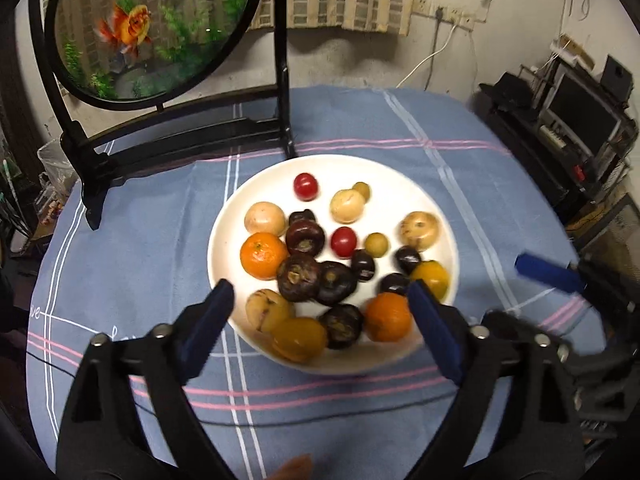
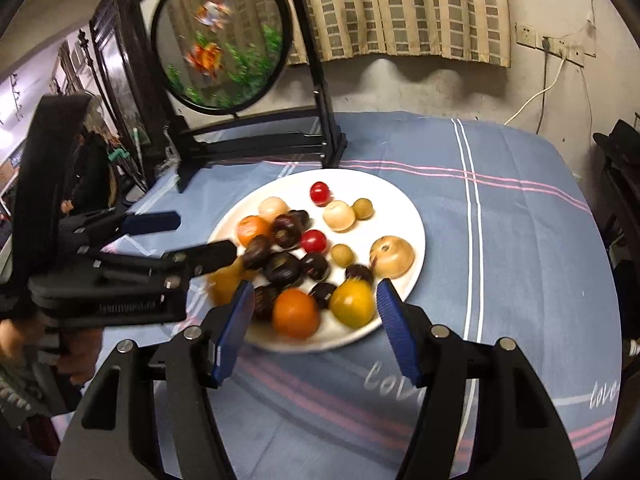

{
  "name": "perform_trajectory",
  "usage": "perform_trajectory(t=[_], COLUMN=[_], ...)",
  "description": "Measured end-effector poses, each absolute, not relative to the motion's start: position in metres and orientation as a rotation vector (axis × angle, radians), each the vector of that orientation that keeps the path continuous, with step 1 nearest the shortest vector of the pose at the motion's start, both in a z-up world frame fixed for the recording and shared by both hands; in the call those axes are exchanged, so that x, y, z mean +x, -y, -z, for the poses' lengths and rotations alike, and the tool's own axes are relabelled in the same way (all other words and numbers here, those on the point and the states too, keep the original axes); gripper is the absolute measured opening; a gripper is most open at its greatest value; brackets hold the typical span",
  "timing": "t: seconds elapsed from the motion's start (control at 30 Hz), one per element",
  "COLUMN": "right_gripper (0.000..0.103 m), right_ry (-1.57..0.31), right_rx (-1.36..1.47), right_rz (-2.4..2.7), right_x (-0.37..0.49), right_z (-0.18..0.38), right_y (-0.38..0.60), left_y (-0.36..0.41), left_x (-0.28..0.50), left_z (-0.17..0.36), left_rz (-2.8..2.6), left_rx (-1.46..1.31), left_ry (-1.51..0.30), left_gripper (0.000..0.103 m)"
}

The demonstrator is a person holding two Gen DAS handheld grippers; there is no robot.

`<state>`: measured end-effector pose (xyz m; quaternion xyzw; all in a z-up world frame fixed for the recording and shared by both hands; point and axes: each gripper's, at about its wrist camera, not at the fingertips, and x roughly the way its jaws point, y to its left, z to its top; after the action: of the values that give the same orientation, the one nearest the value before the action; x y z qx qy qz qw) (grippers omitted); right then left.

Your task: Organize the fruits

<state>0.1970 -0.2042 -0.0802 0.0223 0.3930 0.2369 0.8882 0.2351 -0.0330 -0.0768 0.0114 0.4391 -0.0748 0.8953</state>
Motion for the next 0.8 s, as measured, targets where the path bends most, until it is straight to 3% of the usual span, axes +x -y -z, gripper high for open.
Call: perform_trajectory(t=[0.13, 0.8], right_gripper=[0.065, 0.065], right_ry=[-0.801, -0.764], right_rx=[0.059, 0.036], right_rz=[-0.517, -0.507], right_x=[0.163, 0.107], right_z=[0.066, 0.043], right_y=[0.207, 0.212], left_y=[0.034, 0.037], left_x=[0.216, 0.146], left_z=[0.061, 0.047], left_rz=[0.167, 0.070], left_rx=[0.015, 0.068], left_ry=[-0.891, -0.914], left_gripper=[0.101, 0.101])
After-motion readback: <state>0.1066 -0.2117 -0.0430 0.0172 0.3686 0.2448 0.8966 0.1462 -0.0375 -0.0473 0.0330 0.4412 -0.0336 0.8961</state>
